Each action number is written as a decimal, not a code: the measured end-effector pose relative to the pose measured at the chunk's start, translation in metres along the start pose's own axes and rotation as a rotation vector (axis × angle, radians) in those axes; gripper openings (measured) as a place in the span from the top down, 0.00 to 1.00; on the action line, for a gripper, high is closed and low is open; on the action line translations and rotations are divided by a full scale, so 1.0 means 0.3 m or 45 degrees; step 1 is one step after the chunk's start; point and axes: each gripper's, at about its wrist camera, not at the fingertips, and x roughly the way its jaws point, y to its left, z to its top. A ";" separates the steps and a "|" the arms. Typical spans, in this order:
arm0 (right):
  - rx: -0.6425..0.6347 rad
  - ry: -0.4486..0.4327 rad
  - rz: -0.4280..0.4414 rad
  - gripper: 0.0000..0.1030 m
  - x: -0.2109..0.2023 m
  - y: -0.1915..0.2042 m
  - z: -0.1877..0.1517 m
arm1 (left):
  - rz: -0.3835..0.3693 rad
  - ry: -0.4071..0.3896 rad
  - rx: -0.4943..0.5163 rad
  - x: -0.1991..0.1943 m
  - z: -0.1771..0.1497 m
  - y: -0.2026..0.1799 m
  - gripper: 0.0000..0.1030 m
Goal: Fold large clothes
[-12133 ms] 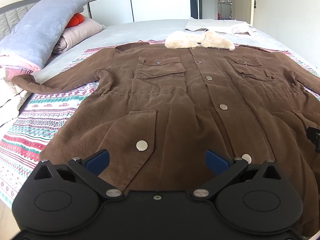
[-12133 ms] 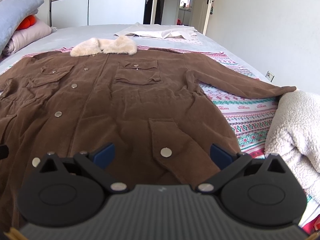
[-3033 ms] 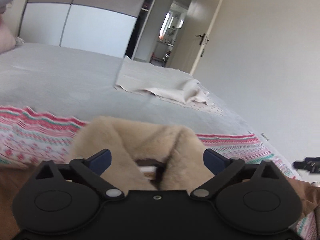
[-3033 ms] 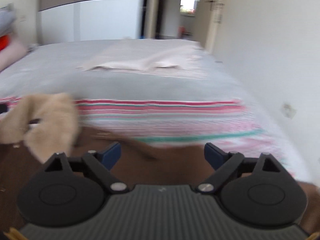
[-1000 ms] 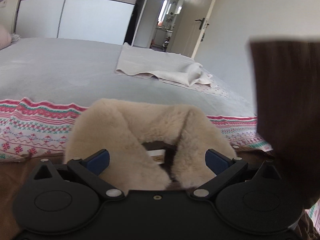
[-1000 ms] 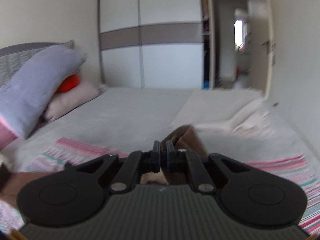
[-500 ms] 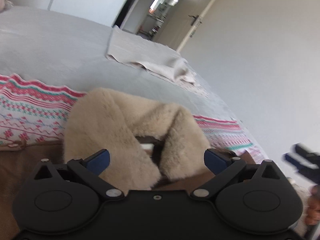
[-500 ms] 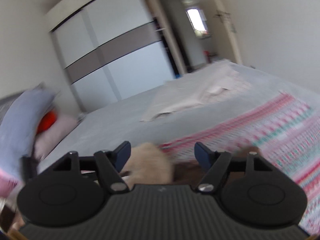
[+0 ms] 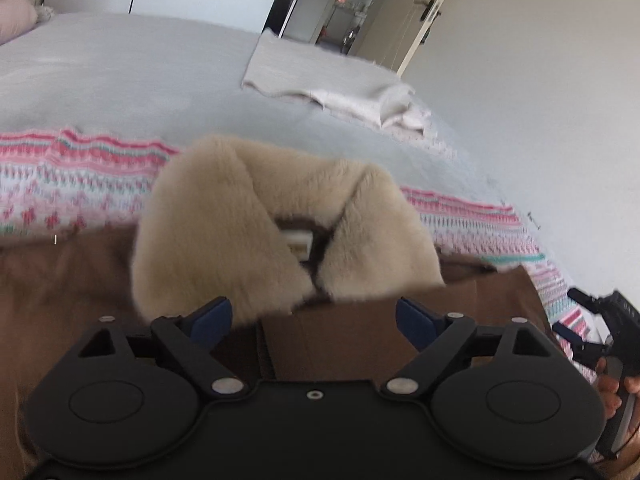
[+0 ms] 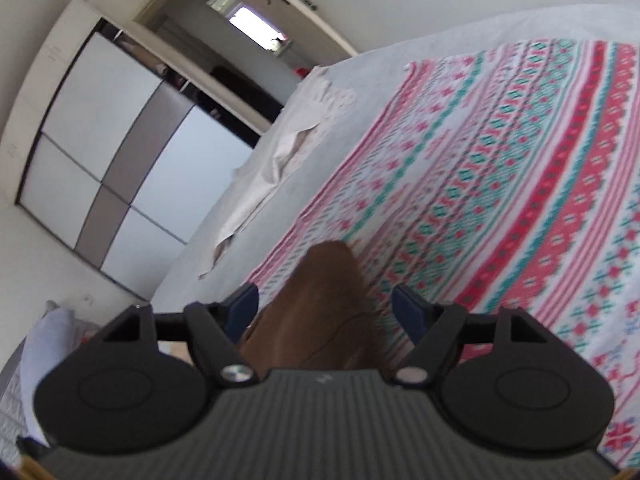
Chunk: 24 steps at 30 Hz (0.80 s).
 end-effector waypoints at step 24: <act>-0.238 0.146 -0.039 0.20 -0.010 0.031 0.017 | 0.358 -0.477 0.008 -0.012 -0.251 -0.087 0.91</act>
